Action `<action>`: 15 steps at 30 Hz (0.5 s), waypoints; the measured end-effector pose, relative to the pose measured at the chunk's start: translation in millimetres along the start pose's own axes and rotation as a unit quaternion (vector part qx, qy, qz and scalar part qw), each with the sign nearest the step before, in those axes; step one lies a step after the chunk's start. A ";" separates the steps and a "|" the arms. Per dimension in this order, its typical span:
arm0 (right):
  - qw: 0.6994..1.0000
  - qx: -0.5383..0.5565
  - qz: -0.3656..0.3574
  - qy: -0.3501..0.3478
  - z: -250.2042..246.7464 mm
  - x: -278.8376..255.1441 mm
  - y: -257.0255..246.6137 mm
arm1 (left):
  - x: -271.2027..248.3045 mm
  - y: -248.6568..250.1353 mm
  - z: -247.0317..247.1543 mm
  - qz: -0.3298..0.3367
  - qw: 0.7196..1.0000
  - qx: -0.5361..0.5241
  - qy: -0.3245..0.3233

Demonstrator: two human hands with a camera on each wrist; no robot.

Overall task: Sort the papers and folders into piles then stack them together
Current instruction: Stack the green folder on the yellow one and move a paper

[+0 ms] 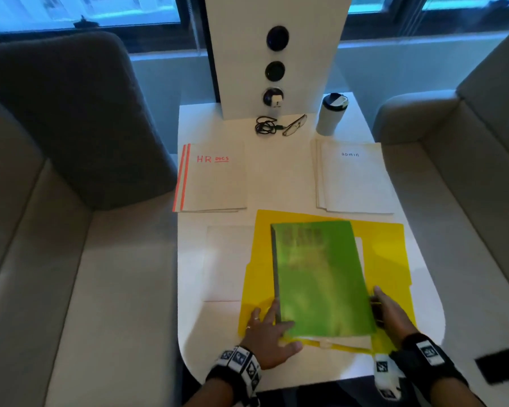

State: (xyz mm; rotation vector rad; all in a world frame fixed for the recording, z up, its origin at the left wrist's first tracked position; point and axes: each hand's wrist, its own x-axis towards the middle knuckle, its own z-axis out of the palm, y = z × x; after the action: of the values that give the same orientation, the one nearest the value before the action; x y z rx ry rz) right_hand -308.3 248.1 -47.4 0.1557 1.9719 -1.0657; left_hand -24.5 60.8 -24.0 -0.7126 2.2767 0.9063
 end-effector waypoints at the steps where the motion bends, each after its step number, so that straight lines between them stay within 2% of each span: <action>1: 1.000 0.002 -0.001 -0.003 0.8 -0.5 3.6 | 1.8 -3.9 3.1 0.001 1.000 -0.003 0.009; 6: 0.986 -0.145 -0.069 0.048 2.0 -7.3 24.8 | 4.2 -12.3 3.2 -0.009 0.998 -0.058 0.040; 8: 0.988 -0.125 -0.087 0.033 7.6 -19.0 23.1 | 1.6 -6.4 -1.6 -0.028 0.993 -0.103 0.058; 11: 0.993 -0.053 -0.092 -0.047 8.6 -34.1 22.2 | -1.4 0.9 -8.7 -0.027 0.973 -0.209 0.091; 15: 0.991 0.052 -0.067 -0.099 1.6 -45.0 15.8 | 1.8 3.1 -18.0 -0.059 0.910 -0.385 0.138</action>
State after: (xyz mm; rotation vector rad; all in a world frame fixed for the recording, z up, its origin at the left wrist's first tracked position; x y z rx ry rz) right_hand -272.0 269.1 -24.4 -0.0280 1.7689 -1.2225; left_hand -33.5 49.1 -13.2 -1.3669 2.0249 1.7645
